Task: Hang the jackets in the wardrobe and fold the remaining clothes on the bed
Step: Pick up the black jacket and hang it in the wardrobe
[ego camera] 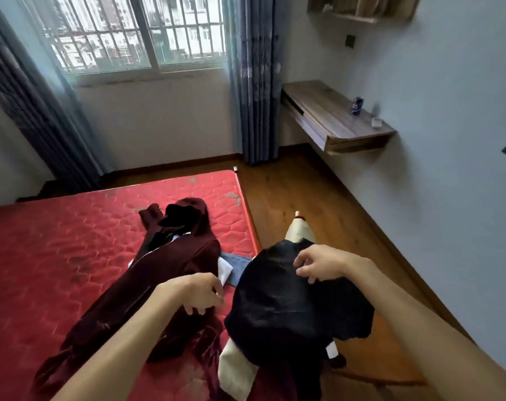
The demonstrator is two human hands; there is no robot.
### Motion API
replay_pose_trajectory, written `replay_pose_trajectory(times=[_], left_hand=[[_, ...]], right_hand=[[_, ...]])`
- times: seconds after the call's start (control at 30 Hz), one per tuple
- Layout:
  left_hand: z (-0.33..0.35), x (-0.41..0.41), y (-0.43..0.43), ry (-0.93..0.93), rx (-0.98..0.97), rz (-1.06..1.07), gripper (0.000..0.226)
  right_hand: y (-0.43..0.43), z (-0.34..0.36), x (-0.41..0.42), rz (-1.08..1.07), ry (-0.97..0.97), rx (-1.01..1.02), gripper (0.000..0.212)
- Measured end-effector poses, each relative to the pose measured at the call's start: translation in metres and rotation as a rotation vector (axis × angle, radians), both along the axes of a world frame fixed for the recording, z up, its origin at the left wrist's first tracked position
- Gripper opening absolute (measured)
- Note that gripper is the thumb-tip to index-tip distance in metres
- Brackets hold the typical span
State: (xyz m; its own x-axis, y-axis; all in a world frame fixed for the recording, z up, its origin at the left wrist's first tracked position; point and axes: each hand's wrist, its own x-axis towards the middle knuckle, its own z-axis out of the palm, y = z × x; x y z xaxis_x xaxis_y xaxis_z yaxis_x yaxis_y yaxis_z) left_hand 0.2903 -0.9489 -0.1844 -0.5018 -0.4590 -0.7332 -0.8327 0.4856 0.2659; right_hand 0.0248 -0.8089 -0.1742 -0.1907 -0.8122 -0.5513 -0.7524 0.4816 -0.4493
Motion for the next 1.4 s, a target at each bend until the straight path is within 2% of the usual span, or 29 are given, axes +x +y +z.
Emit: replay_pose_trajectory(times=[0.13, 0.3, 0.43, 0.67, 0.8, 0.9, 1.0, 1.1, 1.2, 1.33, 1.37, 1.4], left_hand=[[0.003, -0.041, -0.02, -0.018, -0.004, -0.063, 0.04], [-0.006, -0.097, -0.025, -0.003, -0.041, -0.238, 0.03], [-0.018, -0.132, -0.024, -0.014, -0.02, -0.346, 0.039], [-0.021, -0.16, -0.016, 0.019, 0.058, -0.424, 0.037], [-0.016, -0.166, -0.012, 0.082, 0.003, -0.549, 0.036], [-0.026, -0.17, -0.009, 0.312, -0.171, -0.649, 0.029], [-0.048, -0.179, 0.0, 0.423, -0.306, -0.73, 0.04], [-0.062, -0.185, 0.021, 0.387, -0.369, -0.837, 0.06], [-0.074, -0.188, 0.046, 0.329, -0.375, -0.963, 0.078], [-0.087, -0.189, 0.061, 0.226, -0.439, -1.081, 0.097], [-0.088, -0.188, 0.06, 0.228, -0.444, -1.088, 0.097], [-0.088, -0.188, 0.057, 0.241, -0.436, -1.087, 0.095]], right_hand=[[0.007, -0.005, -0.031, -0.099, -0.015, -0.002, 0.033], [0.031, -0.014, -0.06, -0.217, 0.012, -0.03, 0.031], [0.052, -0.021, -0.071, -0.295, 0.047, -0.003, 0.031], [0.074, -0.035, -0.061, -0.395, 0.067, 0.045, 0.037], [0.075, -0.045, -0.047, -0.437, 0.031, 0.064, 0.038], [0.078, -0.051, -0.034, -0.495, -0.041, 0.056, 0.043], [0.088, -0.067, -0.024, -0.569, -0.089, 0.087, 0.053], [0.103, -0.085, -0.016, -0.637, -0.12, 0.126, 0.06], [0.115, -0.103, -0.002, -0.808, -0.258, 0.099, 0.073], [0.123, -0.145, 0.018, -1.093, -0.546, -0.023, 0.115], [0.121, -0.152, 0.022, -1.186, -0.615, -0.071, 0.116], [0.117, -0.153, 0.025, -1.276, -0.66, -0.124, 0.107]])
